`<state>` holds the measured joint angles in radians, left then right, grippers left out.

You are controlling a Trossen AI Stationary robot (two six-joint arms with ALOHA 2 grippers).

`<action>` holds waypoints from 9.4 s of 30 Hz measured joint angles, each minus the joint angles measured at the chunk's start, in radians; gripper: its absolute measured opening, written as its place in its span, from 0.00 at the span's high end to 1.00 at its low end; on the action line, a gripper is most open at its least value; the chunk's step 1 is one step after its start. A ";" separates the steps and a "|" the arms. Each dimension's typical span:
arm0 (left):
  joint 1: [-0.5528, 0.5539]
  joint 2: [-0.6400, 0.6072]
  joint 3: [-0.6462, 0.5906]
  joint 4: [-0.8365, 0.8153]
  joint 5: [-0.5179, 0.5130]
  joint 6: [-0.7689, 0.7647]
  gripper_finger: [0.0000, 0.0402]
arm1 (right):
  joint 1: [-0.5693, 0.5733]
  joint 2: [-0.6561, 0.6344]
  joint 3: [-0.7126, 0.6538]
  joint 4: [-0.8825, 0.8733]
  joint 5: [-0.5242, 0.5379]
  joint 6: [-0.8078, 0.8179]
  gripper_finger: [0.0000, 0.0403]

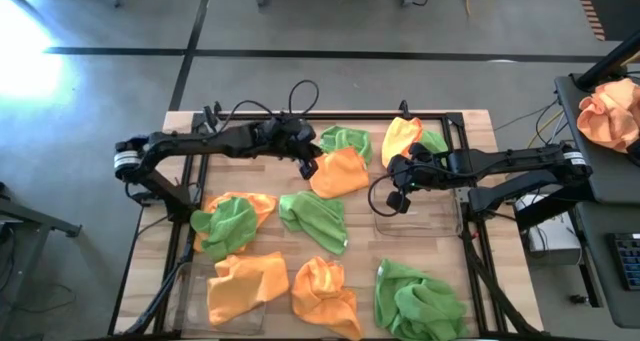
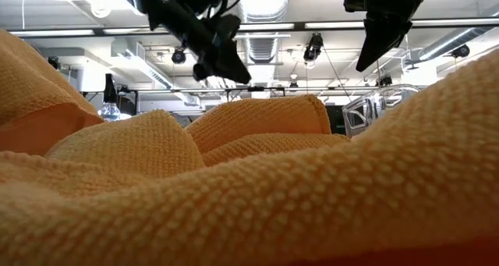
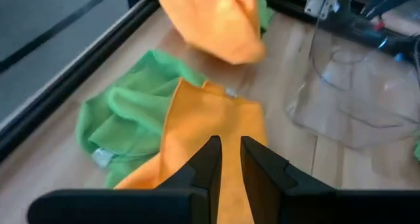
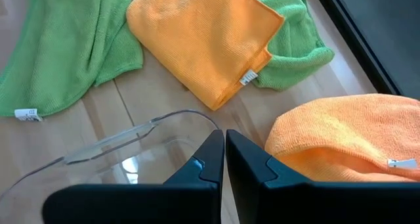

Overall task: Sort microfiber towel by color & place in baskets
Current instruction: Put the top center yellow towel into the left transparent bin, then put the top right yellow towel into the left transparent bin

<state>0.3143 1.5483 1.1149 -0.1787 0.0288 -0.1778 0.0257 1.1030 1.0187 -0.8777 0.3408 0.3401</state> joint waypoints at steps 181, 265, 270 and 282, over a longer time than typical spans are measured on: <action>-1.308 -0.428 0.102 -0.924 -0.581 -1.303 1.00 | 0.000 0.000 -0.016 0.037 0.132 0.247 0.97; -1.008 0.041 0.389 -1.229 -0.830 -1.223 0.63 | 0.000 0.000 -0.092 0.112 0.018 0.198 0.97; -0.942 0.041 0.389 -1.235 -0.941 -1.109 0.63 | 0.000 0.000 -0.002 0.113 0.026 0.141 0.97; -0.637 0.038 0.366 -1.119 -0.990 -0.649 0.63 | 0.000 0.000 0.158 0.121 0.132 0.049 0.97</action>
<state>-0.3226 1.5866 1.4806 -1.2975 -0.9611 -0.8271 0.0257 1.1030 1.1763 -0.7566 0.4733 0.3888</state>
